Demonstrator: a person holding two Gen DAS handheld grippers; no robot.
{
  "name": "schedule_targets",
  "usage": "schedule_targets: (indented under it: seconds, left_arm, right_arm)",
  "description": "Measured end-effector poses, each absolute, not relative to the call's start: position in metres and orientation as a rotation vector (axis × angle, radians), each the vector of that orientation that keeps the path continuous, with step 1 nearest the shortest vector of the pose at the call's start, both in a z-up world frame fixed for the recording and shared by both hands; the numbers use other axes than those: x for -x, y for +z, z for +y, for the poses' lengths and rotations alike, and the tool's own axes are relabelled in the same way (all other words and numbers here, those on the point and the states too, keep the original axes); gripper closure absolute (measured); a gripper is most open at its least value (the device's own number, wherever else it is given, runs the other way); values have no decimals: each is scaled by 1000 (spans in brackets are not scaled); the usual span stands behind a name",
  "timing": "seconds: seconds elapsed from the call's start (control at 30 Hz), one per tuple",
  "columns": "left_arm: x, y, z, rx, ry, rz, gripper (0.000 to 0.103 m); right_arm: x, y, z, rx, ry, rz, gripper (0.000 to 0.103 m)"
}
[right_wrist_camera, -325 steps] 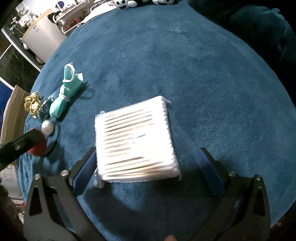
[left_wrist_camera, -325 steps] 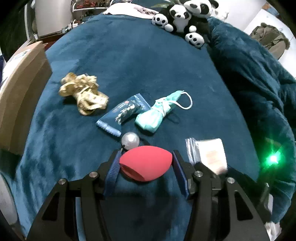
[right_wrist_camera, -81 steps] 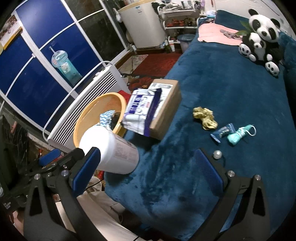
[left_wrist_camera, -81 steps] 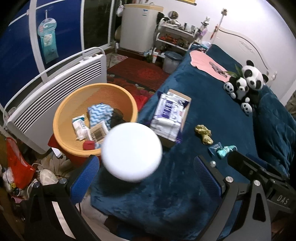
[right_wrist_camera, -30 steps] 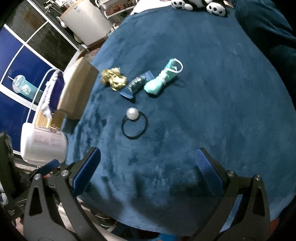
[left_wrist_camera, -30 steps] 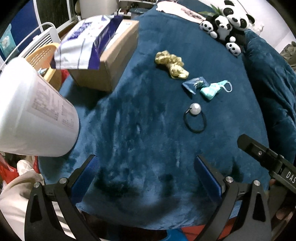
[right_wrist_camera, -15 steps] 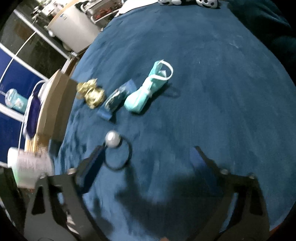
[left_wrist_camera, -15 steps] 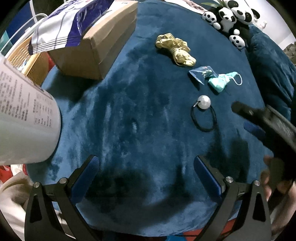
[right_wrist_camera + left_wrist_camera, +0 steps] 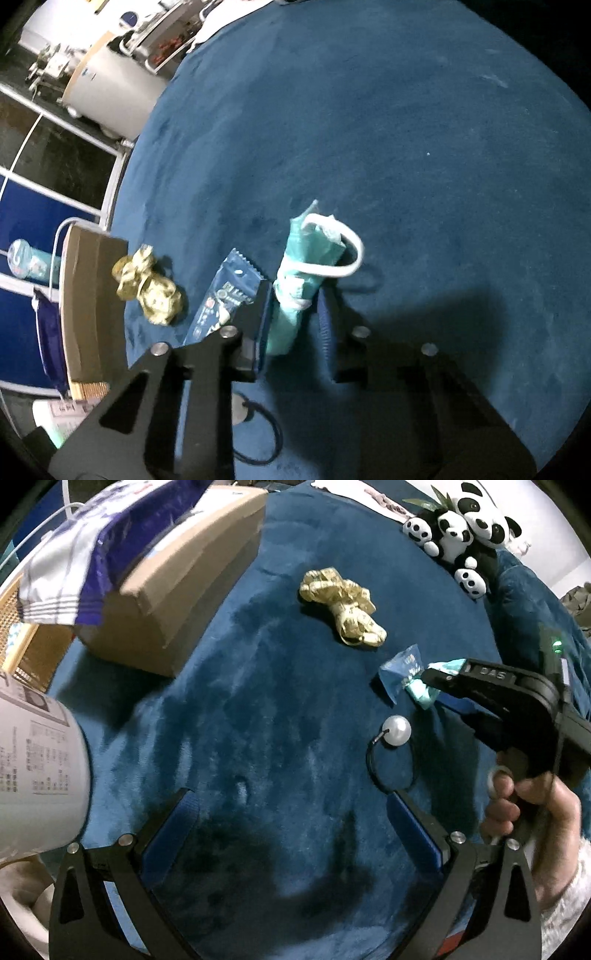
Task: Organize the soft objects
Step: 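Grasp the pearl hair tie with the left tool while the right tool grasps the blue-green face mask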
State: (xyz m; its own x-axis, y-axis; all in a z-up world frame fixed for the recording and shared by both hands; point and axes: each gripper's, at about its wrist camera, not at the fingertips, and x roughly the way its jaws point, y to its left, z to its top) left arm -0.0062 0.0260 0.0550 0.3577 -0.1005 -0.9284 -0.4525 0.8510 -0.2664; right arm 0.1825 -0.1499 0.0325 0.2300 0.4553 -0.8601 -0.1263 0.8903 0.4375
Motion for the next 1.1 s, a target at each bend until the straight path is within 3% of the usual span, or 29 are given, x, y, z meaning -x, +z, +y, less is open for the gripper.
schedule_targets:
  seconds: [0.57, 0.73, 0.8, 0.87, 0.9, 1.1]
  left_arm:
    - [-52, 50, -24, 465, 127, 1153, 5]
    - [-82, 40, -36, 438, 93, 1162, 30]
    - [-77, 37, -34, 415, 108, 1179, 56]
    - [-71, 39, -30, 417, 111, 1175, 74]
    - [-66, 39, -26, 430, 111, 1178, 78]
    - [-26, 48, -4, 504, 126, 1146, 79]
  right_arm:
    - [-105, 47, -209, -152, 554, 1408, 79]
    - [-103, 41, -210, -189, 527, 1403, 79]
    - [-101, 40, -210, -184, 526, 1393, 76]
    - [-98, 42, -211, -181, 519, 1384, 71]
    - [-97, 42, -212, -181, 515, 1379, 66]
    - [-96, 44, -198, -197, 508, 1348, 51]
